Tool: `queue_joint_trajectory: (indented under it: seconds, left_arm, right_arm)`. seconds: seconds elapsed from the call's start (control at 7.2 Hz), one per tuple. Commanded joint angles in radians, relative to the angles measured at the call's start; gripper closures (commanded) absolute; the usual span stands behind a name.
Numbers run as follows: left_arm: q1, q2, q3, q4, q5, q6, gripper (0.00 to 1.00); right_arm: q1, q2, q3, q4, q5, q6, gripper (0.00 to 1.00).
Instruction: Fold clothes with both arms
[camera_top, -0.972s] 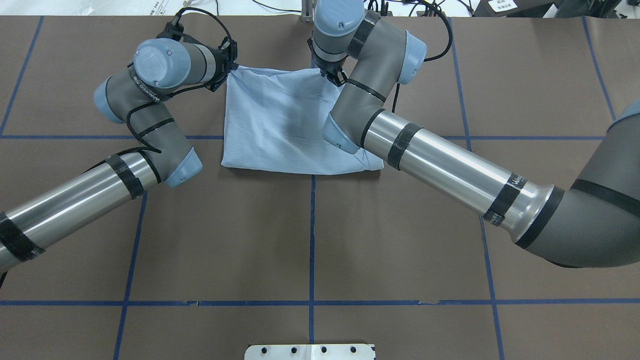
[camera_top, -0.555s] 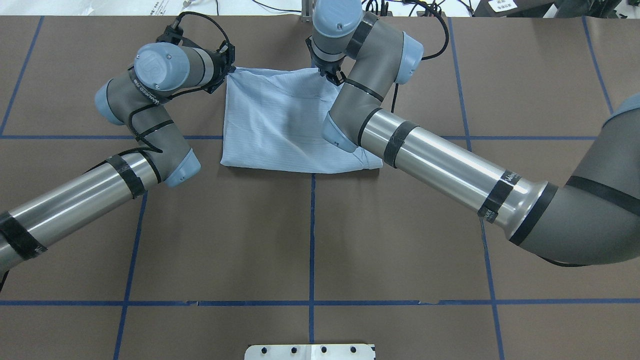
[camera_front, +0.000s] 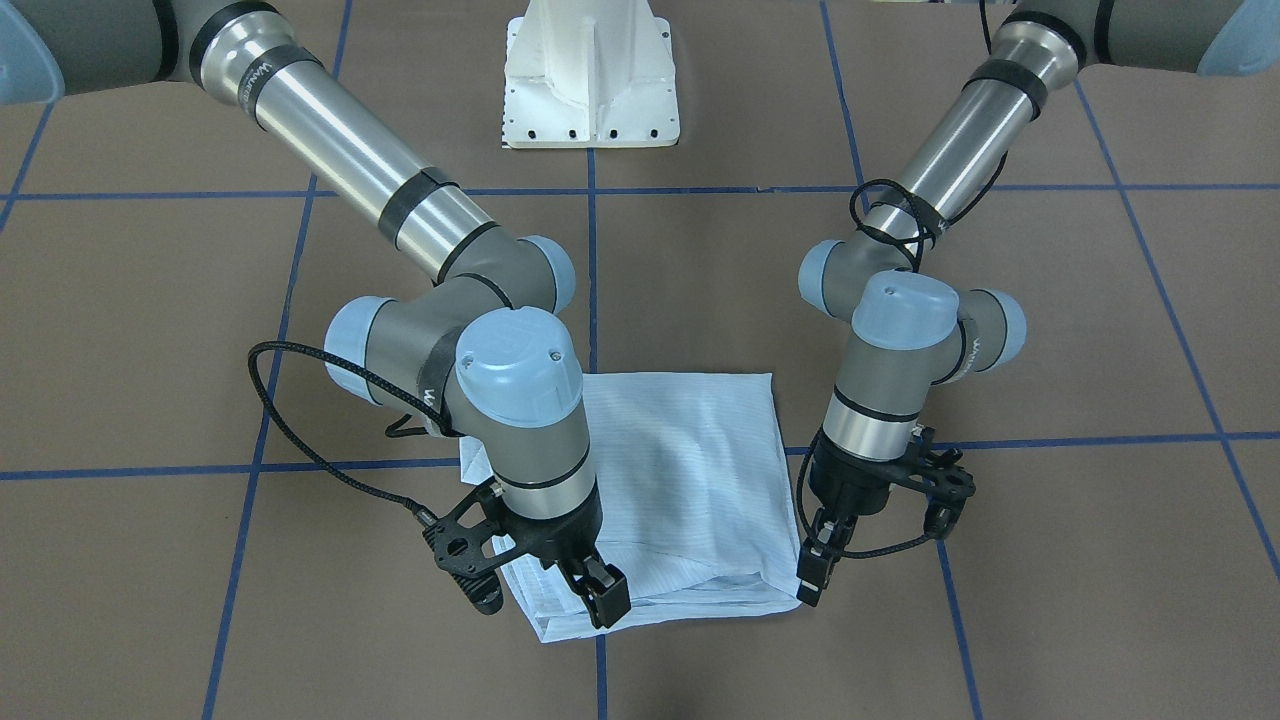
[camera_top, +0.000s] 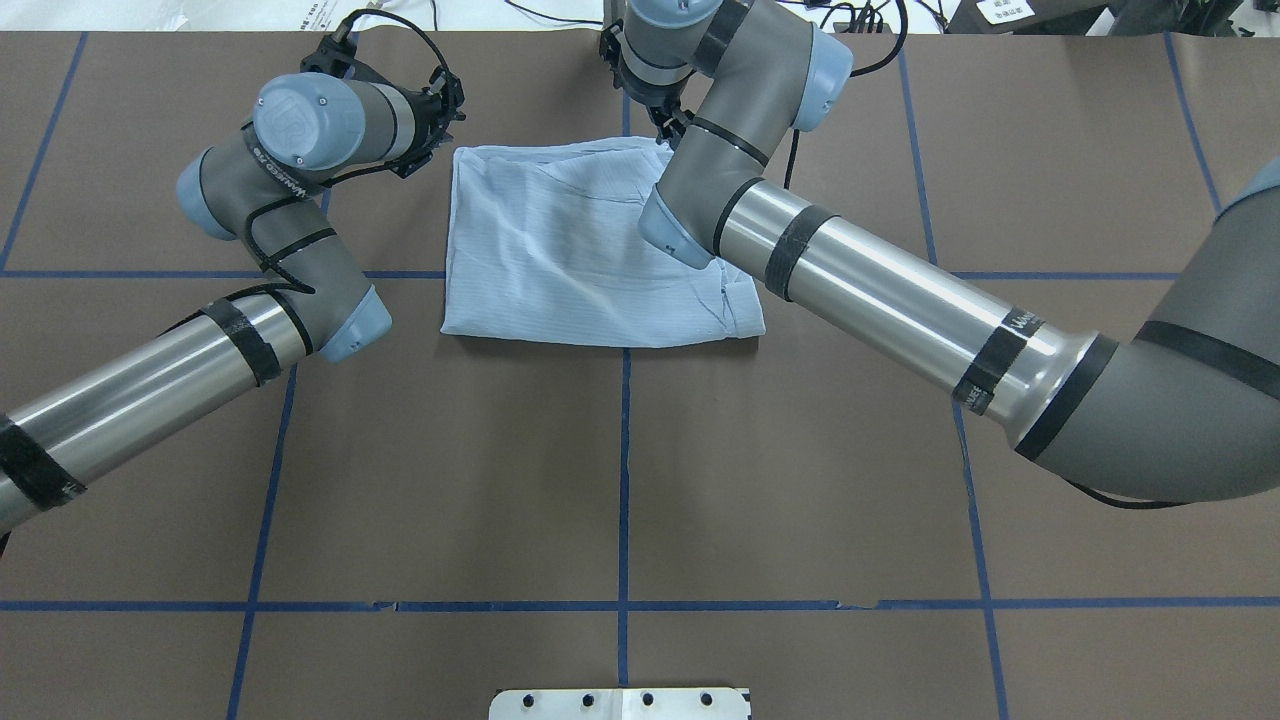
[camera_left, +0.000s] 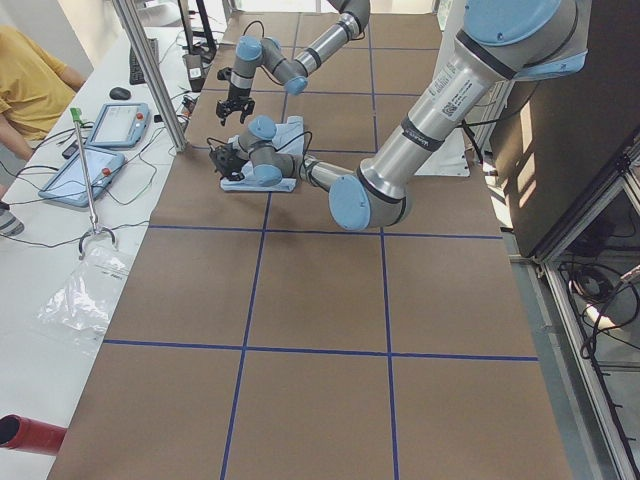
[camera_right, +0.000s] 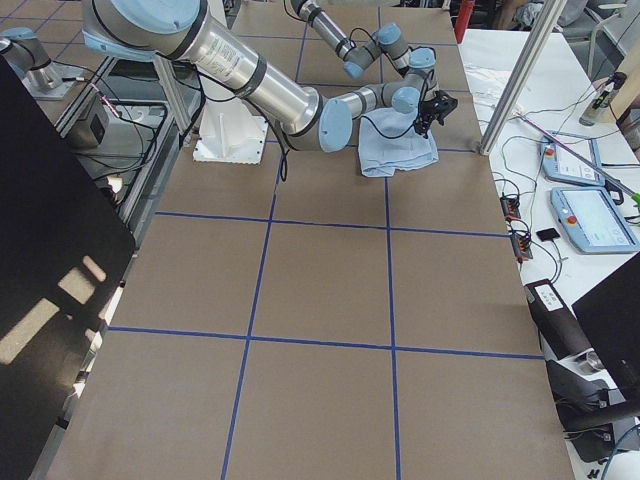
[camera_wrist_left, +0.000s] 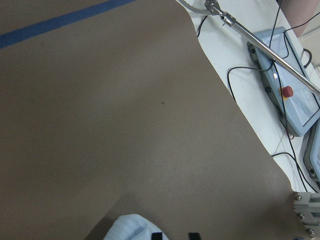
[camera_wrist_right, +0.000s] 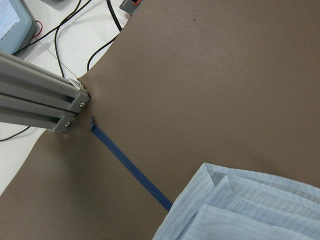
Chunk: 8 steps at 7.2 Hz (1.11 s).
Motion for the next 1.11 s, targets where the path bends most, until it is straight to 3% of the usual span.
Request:
queue_joint_trajectory:
  seconds: [0.0,0.28,0.56,0.83,0.97]
  left_arm:
    - [-0.064,0.014,-0.008,-0.006,-0.033,0.11,0.62]
    - [-0.13,0.125,-0.114,-0.023,-0.166,0.354,0.62]
    - [-0.207,0.268,-0.248,-0.013,-0.281,0.679,0.62]
    - [-0.282,0.393,-0.355,-0.007,-0.488,0.945,0.61]
    - [-0.322,0.452,-0.368,-0.007,-0.553,1.08,0.54]
  right_arm:
    - [0.05,-0.097,0.101,-0.008,0.052,-0.1,0.0]
    - [0.089,-0.298,0.319,-0.11,0.07,-0.307,0.0]
    - [0.171,-0.438,0.416,-0.122,0.124,-0.515,0.0]
    - [0.332,-0.592,0.471,-0.123,0.332,-0.87,0.0]
    - [0.418,-0.686,0.52,-0.126,0.429,-1.068,0.0]
